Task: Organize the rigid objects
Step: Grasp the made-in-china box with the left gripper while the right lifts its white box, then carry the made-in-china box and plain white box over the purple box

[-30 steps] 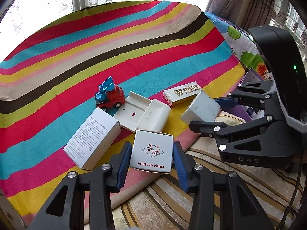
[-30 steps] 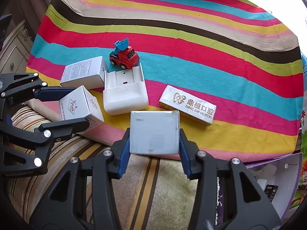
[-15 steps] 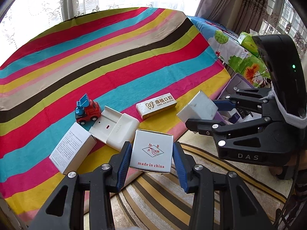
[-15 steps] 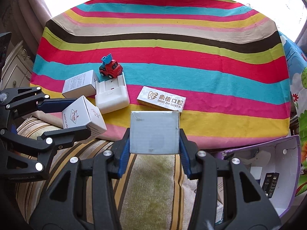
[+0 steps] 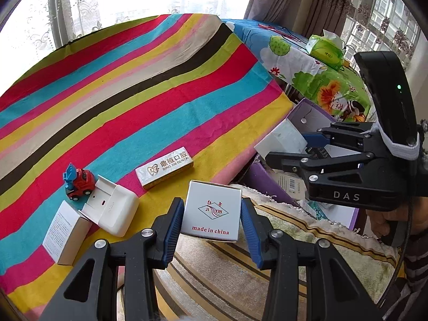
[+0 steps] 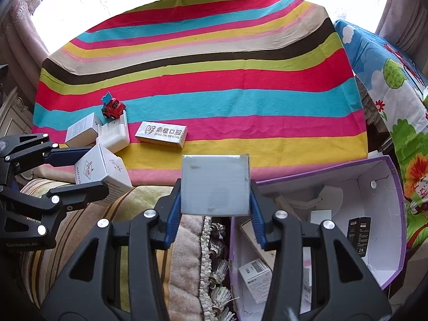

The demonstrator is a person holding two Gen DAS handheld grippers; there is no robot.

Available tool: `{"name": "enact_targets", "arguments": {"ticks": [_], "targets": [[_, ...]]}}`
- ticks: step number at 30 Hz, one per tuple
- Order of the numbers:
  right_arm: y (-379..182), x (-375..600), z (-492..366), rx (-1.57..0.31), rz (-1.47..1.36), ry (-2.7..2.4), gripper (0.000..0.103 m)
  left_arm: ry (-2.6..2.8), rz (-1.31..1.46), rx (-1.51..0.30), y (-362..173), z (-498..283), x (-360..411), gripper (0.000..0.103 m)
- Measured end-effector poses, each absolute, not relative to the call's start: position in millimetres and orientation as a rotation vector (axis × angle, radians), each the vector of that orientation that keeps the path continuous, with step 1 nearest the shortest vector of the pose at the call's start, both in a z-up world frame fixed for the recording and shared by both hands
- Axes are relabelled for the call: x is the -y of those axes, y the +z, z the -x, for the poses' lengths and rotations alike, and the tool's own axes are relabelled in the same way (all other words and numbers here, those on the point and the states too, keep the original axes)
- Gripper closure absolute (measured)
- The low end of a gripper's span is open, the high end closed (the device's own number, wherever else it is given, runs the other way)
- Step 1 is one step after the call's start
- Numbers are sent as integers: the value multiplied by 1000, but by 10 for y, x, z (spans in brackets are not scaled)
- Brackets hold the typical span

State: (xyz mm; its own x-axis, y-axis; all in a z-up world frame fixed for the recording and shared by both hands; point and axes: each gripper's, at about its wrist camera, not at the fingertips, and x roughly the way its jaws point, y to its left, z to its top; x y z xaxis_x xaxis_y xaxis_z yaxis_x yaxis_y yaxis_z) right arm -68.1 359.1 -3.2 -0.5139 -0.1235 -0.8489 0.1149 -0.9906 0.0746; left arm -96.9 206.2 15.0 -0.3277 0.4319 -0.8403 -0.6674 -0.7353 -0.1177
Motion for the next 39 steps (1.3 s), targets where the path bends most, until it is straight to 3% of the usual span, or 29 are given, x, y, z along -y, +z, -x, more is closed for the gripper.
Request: {"name": "enact_targets", "arguments": {"ticks": [14, 34, 37, 39], "targets": [[-31, -4569, 431, 142, -1539, -2791, 54, 1978, 1167, -415, 203, 809, -2787, 58], [60, -5184, 243, 184, -1540, -2988, 54, 1855, 1148, -408, 195, 570, -3449, 58], [53, -5199, 232, 188, -1539, -2997, 47, 1859, 1143, -401, 204, 564, -3460, 52], [60, -5199, 227, 179, -1531, -3008, 33, 1872, 1130, -396, 222, 562, -3451, 43]]}}
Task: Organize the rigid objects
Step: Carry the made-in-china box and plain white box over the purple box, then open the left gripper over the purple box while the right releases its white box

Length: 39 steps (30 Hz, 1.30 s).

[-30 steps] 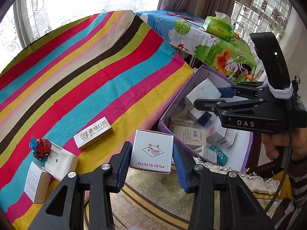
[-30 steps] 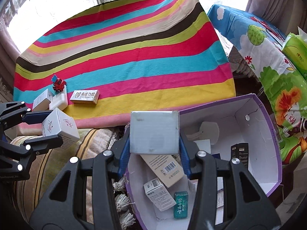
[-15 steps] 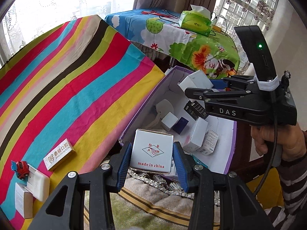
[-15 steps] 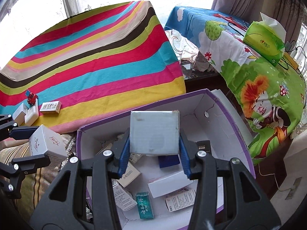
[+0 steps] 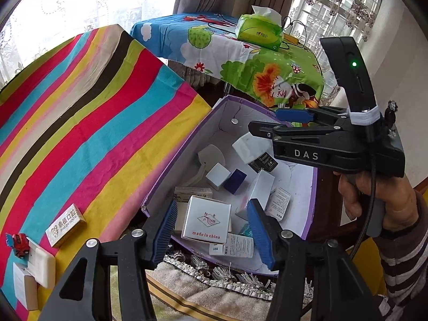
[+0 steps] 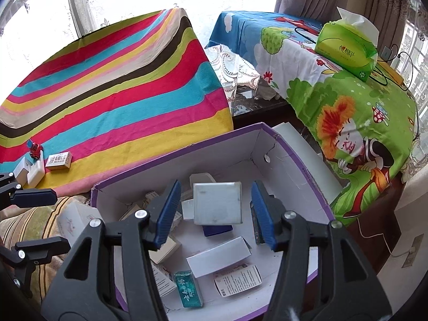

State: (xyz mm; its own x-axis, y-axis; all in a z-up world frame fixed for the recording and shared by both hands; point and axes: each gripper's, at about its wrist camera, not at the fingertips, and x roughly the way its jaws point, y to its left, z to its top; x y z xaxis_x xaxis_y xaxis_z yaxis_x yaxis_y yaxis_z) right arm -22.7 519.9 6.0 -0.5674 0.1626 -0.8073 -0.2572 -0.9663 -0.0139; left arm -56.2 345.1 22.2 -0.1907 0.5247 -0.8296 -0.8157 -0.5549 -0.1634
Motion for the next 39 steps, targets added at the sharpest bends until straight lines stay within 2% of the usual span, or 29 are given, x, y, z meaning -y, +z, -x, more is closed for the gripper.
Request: {"name": "enact_targets", "arguments": {"ticks": [2, 5, 7, 9, 14, 18, 25, 32, 39], "targets": [[78, -5195, 227, -145, 1302, 2585, 27, 1887, 1106, -377, 264, 560, -3423, 36], [119, -5178, 229, -145, 1286, 2593, 24, 1910, 1069, -356, 331, 555, -3382, 28], [139, -5164, 244, -135, 1274, 2593, 20, 1942, 1047, -351, 368, 561, -3349, 27], [165, -5138, 253, -110, 1254, 2577, 11, 1987, 1028, -348, 408, 574, -3312, 26], [241, -5089, 282, -86, 1216, 2561, 6, 2159, 1005, -412, 487, 644, -3228, 26], [227, -4955, 355, 38, 1221, 2492, 6, 2212, 985, -412, 501, 716, -3117, 26], [247, -4800, 394, 111, 1189, 2486, 6, 2257, 1010, -367, 489, 832, -2891, 26], [361, -4739, 418, -49, 1174, 2601, 6, 2290, 1110, -259, 485, 1046, -2550, 26], [382, -4469, 511, -77, 1231, 2711, 6, 2397, 1182, -71, 483, 1340, -2030, 26]]}}
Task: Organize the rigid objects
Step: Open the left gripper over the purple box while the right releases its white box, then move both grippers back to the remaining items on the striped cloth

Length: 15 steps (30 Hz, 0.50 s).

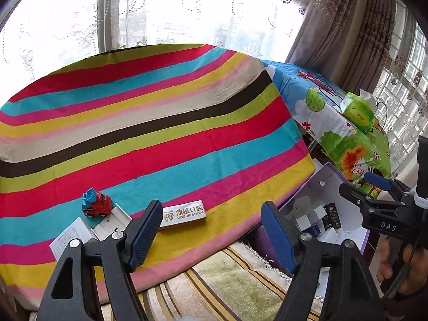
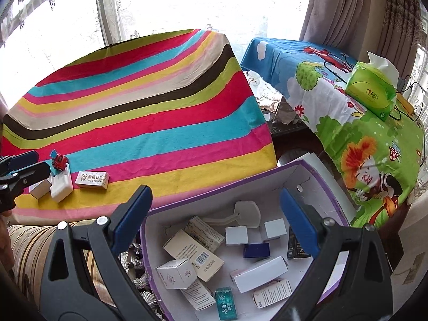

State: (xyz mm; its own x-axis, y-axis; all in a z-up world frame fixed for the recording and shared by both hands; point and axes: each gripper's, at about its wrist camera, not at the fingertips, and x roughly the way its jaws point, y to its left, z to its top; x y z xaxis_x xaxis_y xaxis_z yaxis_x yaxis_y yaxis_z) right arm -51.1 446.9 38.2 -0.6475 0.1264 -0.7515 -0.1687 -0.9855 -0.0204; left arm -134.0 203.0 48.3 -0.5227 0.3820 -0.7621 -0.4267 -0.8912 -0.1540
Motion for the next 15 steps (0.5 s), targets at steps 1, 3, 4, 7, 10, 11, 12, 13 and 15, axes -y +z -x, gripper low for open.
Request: {"name": "enact_targets", "arguments": {"ticks": [1, 3, 4, 7, 10, 11, 12, 13, 15], "targets": [[378, -4421, 529, -64, 1238, 2718, 6, 2425, 1195, -52, 483, 1383, -1935, 26], [369, -4326, 571, -48, 1256, 2730, 6, 2468, 1228, 4, 467, 1479, -1726, 26], [364, -4282, 594, -45, 1264, 2735, 6, 2490, 1253, 41, 450, 1531, -1604, 26], [343, -4155, 659, -46, 1289, 2756, 6, 2544, 1336, 185, 377, 1683, -1215, 26], [322, -4024, 723, -51, 1319, 2775, 6, 2597, 1401, 301, 298, 1783, -869, 26], [313, -3985, 752, -48, 1330, 2772, 6, 2610, 1414, 335, 270, 1807, -773, 26], [304, -3946, 778, -48, 1341, 2775, 6, 2615, 1425, 369, 243, 1822, -695, 25], [295, -3906, 801, -50, 1354, 2781, 6, 2618, 1439, 404, 212, 1839, -620, 23], [286, -3815, 848, -49, 1375, 2792, 6, 2632, 1467, 451, 152, 1865, -508, 20]]}}
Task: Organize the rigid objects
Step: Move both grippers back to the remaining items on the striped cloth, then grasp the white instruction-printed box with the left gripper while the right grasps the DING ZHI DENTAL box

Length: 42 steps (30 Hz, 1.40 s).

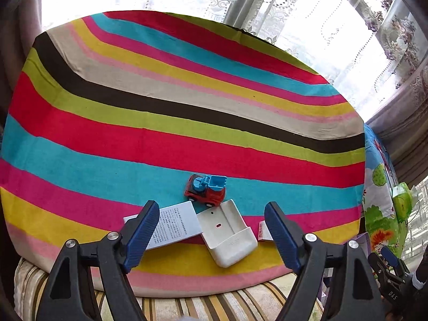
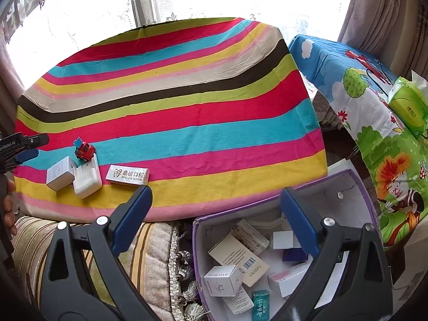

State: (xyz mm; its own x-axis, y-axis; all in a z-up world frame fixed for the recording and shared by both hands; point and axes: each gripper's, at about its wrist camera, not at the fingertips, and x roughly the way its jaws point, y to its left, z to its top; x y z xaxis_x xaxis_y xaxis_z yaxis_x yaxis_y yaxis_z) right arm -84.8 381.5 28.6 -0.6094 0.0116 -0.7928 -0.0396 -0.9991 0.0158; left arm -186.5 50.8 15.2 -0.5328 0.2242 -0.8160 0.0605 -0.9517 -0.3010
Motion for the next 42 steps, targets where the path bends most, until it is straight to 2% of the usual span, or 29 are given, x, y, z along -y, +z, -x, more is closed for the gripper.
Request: {"name": "enact_targets", "arguments": {"ticks": [4, 8, 13, 27, 42], "targets": [[276, -3601, 953, -11, 1406, 2805, 6, 2644, 1545, 511, -16, 1908, -370, 17], [228, -3374, 1094, 0, 1457, 2823, 6, 2660, 1634, 522, -186, 1946, -313, 7], [135, -3094, 1273, 16, 1508, 2833, 6, 2669, 1706, 532, -328, 1989, -263, 0], [-334, -2762, 1688, -106, 1684, 2714, 6, 2612, 1837, 512, -700, 2098, -283, 0], [-651, -2491, 1829, 17, 1779, 2648, 6, 2584, 1840, 455, -827, 2121, -310, 1]]}}
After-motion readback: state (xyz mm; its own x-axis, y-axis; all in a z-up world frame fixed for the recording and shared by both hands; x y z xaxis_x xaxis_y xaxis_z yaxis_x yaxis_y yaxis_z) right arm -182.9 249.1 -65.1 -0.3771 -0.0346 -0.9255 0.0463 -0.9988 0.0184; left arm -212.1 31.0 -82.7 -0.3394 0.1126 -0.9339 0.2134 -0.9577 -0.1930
